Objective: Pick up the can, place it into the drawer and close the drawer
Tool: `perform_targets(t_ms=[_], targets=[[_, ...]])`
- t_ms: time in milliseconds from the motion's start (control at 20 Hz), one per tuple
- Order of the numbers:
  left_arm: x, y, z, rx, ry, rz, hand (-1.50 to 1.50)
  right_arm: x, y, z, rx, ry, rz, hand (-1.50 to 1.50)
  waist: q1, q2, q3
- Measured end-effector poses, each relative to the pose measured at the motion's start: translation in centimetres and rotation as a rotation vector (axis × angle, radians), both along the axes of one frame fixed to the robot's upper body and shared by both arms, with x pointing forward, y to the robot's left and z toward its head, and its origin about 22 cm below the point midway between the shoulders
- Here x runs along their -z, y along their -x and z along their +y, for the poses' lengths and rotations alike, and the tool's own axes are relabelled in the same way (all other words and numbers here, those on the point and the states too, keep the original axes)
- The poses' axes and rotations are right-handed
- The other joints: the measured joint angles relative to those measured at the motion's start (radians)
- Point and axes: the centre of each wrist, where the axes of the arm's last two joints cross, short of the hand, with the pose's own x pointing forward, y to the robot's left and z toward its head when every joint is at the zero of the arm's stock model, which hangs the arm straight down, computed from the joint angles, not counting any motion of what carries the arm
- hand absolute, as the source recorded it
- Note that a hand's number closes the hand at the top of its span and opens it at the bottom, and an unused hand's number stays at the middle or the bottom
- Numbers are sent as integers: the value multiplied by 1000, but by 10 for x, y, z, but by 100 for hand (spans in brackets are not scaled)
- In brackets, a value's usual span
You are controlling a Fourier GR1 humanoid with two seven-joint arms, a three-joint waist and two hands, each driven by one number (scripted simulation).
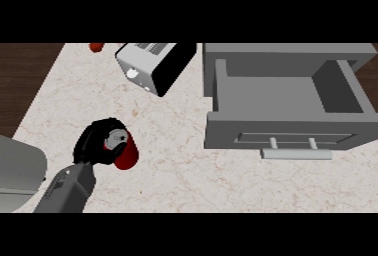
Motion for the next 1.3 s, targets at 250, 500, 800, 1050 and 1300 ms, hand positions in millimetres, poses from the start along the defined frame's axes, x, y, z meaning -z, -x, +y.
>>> perform_targets(t_ms=[250,500,800,1050,1300], targets=[[-32,-21,-42,-120,16,-59,150,-1,-1,5,2,-3,-2,-150,-1,1,0],[-79,-26,-65,-158,-21,-123,150,-2,5,8,4,-5,6,-150,-4,0,-1],[-142,-38,-93,-157,-54,-158,150,2,3,10,-3,-10,-1,-150,-13,4,-1],[-177,-42,-113,-153,-80,-185,150,-6,4,15,-5,-11,-4,-150,-17,6,-2],[-209,-45,-142,-148,-97,-204,150,-5,-2,17,-13,-20,-9,-150,-19,7,-2]])
